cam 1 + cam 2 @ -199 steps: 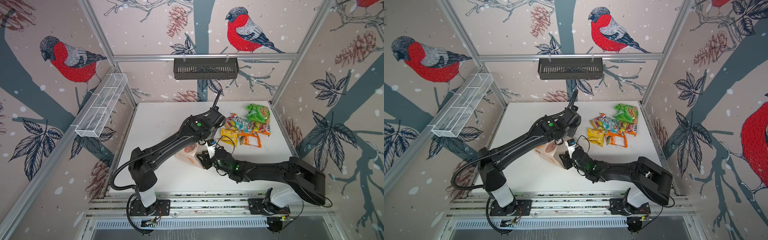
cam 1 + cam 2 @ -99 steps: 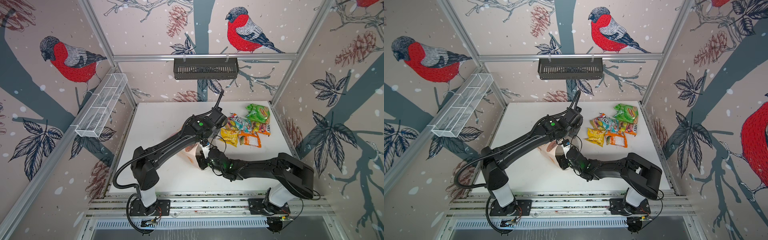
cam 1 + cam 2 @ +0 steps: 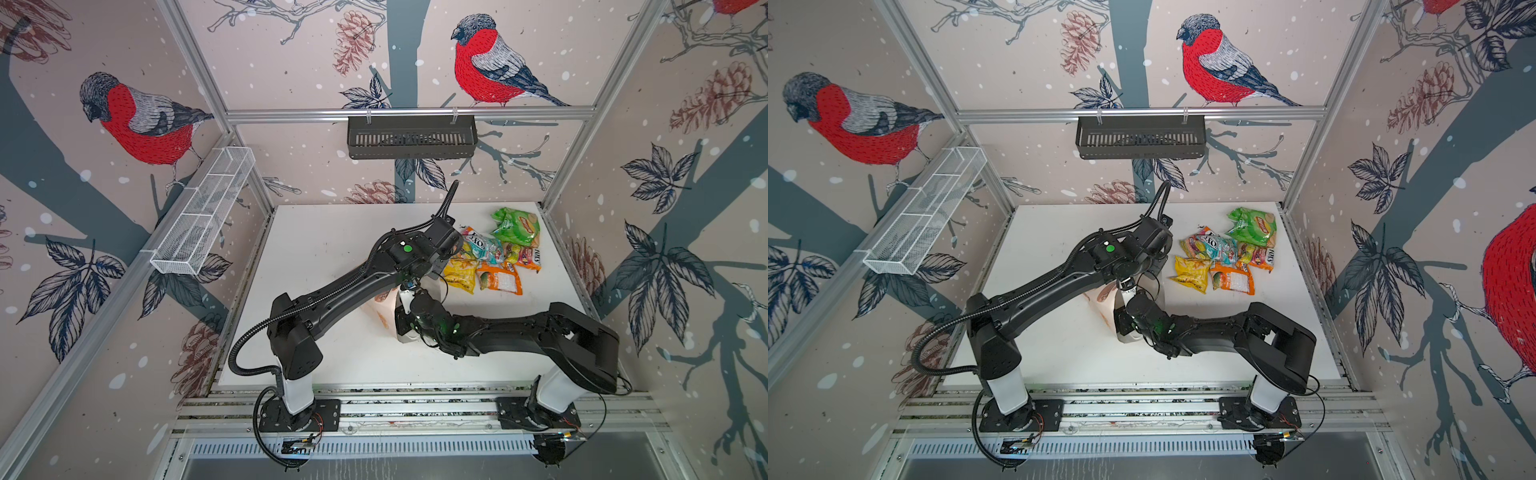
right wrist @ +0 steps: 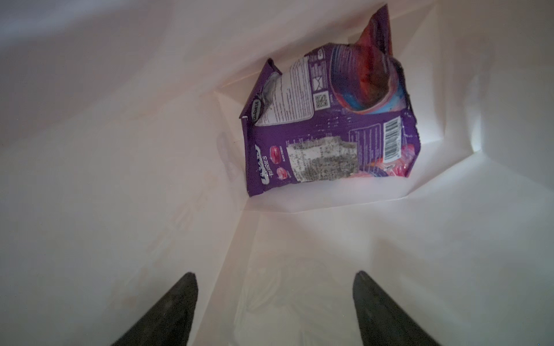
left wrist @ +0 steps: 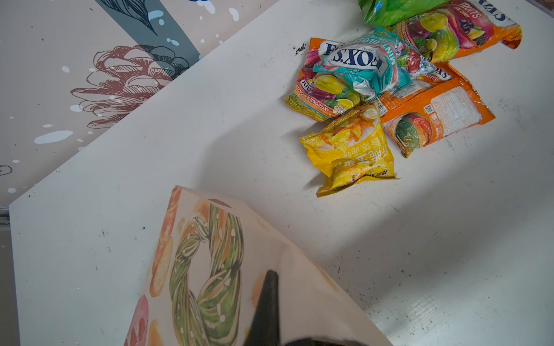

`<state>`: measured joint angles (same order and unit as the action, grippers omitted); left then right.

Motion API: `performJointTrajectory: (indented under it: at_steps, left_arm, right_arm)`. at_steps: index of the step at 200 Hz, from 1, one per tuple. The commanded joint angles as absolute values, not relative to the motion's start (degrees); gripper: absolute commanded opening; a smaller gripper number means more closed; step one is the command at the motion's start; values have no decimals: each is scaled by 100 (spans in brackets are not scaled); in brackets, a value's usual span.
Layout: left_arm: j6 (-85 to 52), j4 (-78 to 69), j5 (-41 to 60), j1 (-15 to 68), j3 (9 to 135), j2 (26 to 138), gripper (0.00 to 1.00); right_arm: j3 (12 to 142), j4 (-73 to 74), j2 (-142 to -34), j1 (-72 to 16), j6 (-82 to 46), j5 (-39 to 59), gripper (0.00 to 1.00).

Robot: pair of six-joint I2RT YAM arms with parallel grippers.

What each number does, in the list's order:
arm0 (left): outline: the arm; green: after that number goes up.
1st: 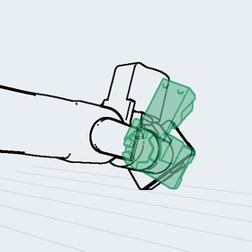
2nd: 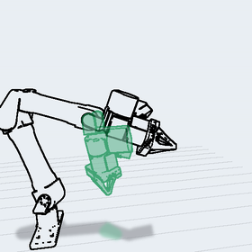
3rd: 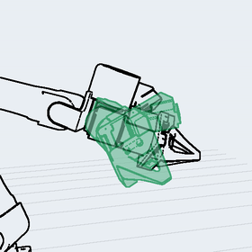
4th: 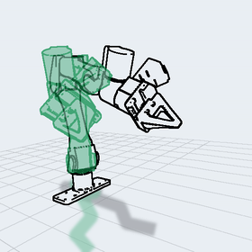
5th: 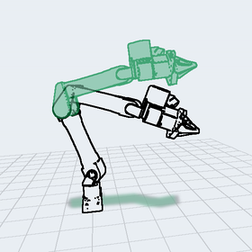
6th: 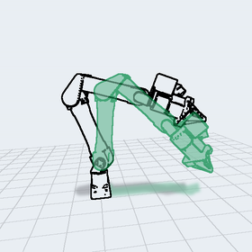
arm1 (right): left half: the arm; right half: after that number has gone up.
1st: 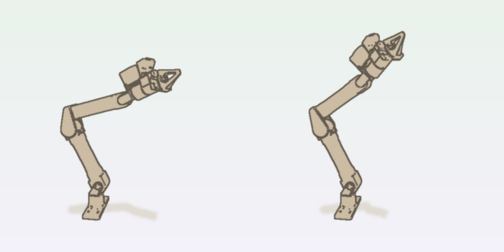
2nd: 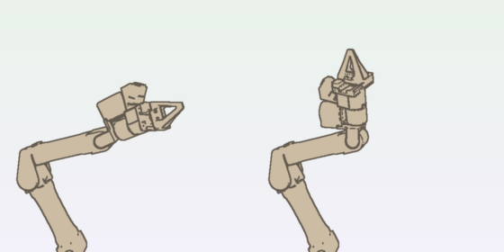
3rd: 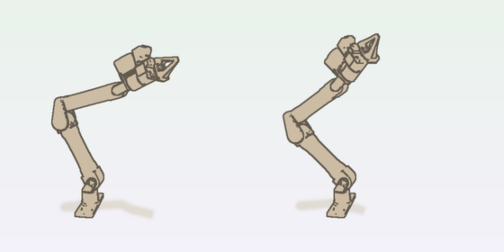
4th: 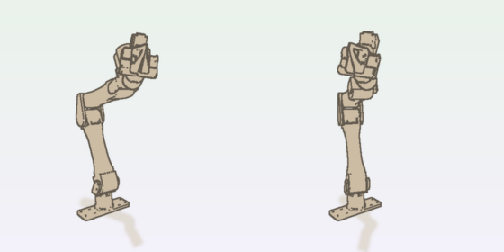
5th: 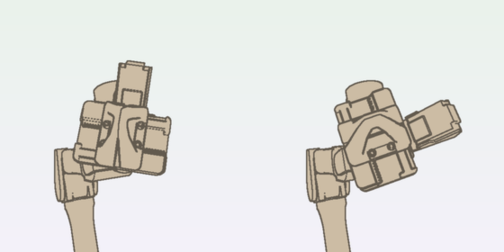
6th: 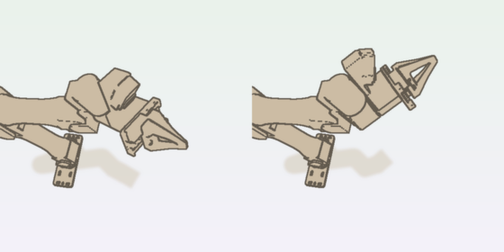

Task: Take the snacks out of the paper bag
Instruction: 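Descend the right gripper toward the purple packet at the bag bottom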

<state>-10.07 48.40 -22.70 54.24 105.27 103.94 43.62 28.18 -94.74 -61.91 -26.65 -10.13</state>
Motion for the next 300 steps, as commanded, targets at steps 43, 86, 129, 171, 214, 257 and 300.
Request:
performJointTrajectory:
  at_steps: [43, 86, 129, 171, 214, 257, 300]
  left_arm:
    - [-1022, 4992, -2440, 5449, 10617, 10287, 0]
    - [-980, 4908, -2354, 5491, 10560, 10222, 0]
    - [-1086, 4939, -2407, 5531, 10575, 10242, 0]
    - [-1164, 4983, -2347, 5540, 10556, 10200, 0]
    - [-1230, 4974, -2254, 5660, 10537, 10197, 0]
    - [-1294, 5037, -2209, 5708, 10573, 10167, 0]
    - [-1269, 5061, -2027, 5741, 10629, 10117, 0]
  right_arm:
    - [4395, 2879, -9661, -6013, -2932, -946, 87]
    - [4612, 2576, -9860, -5915, -3050, -850, 88]
    - [4882, 2529, -10020, -5855, -3110, -565, 88]
    - [4960, 2540, -9970, -5790, -3201, -755, 100]
    - [5088, 2594, -10052, -5722, -3257, -939, 100]
    - [5124, 2730, -10185, -5668, -3262, -1300, 100]
    - [5323, 2716, -10412, -5568, -3247, -1469, 100]
